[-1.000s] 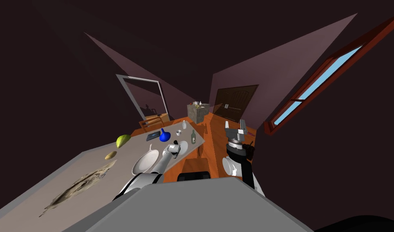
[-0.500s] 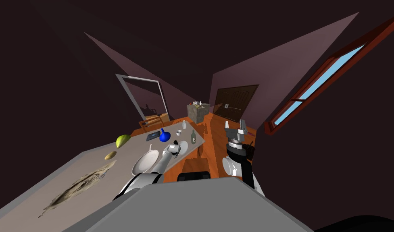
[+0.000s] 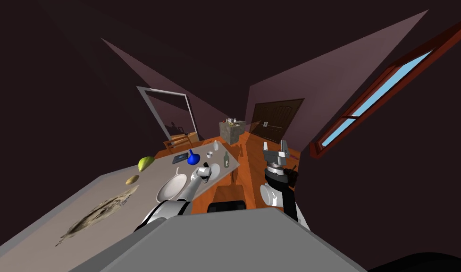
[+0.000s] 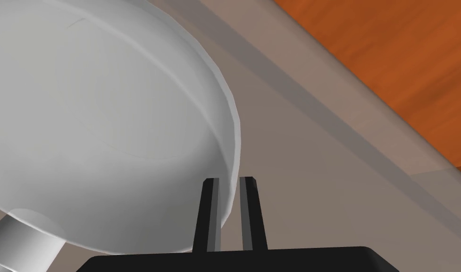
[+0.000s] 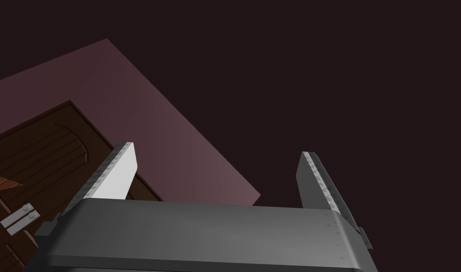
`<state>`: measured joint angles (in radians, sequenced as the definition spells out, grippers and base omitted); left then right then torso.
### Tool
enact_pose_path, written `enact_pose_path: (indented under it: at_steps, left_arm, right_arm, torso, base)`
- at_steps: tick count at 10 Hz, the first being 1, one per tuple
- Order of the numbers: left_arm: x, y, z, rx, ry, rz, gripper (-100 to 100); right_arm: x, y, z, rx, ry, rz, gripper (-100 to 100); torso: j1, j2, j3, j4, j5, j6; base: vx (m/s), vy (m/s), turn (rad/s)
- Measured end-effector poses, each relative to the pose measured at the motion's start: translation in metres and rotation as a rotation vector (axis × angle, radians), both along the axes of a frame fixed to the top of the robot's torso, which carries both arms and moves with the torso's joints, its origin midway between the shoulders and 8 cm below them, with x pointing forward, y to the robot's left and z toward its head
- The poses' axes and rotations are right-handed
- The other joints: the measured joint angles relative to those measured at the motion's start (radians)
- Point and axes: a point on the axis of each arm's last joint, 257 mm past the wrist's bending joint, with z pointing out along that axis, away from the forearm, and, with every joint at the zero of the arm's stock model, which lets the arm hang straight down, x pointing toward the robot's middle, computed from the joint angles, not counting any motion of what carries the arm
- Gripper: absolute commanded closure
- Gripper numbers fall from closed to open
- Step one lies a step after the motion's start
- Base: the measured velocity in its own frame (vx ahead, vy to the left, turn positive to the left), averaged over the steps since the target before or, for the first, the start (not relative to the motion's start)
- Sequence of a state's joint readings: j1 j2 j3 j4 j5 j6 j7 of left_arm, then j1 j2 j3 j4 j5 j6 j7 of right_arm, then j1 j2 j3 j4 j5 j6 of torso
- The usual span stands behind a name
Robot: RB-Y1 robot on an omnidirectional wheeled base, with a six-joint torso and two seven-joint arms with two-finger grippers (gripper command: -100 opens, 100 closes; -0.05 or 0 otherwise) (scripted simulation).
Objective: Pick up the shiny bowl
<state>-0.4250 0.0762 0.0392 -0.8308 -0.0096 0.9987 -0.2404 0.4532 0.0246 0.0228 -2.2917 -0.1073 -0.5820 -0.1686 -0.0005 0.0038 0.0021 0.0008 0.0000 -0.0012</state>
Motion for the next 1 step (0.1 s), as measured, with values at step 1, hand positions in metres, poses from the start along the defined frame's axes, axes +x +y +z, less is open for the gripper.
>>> enact_pose_path:
  at_steps: [1]
  left_arm:
    - [-0.0002,0.0,0.0003,0.0,0.002,0.0,0]
  right_arm:
    - [0.0,0.0,0.0,0.0,0.0,0.0,0]
  torso:
    - [0.0,-0.001,-0.001,0.0,0.0,0.0]
  base:
    - [-0.005,-0.001,0.0]
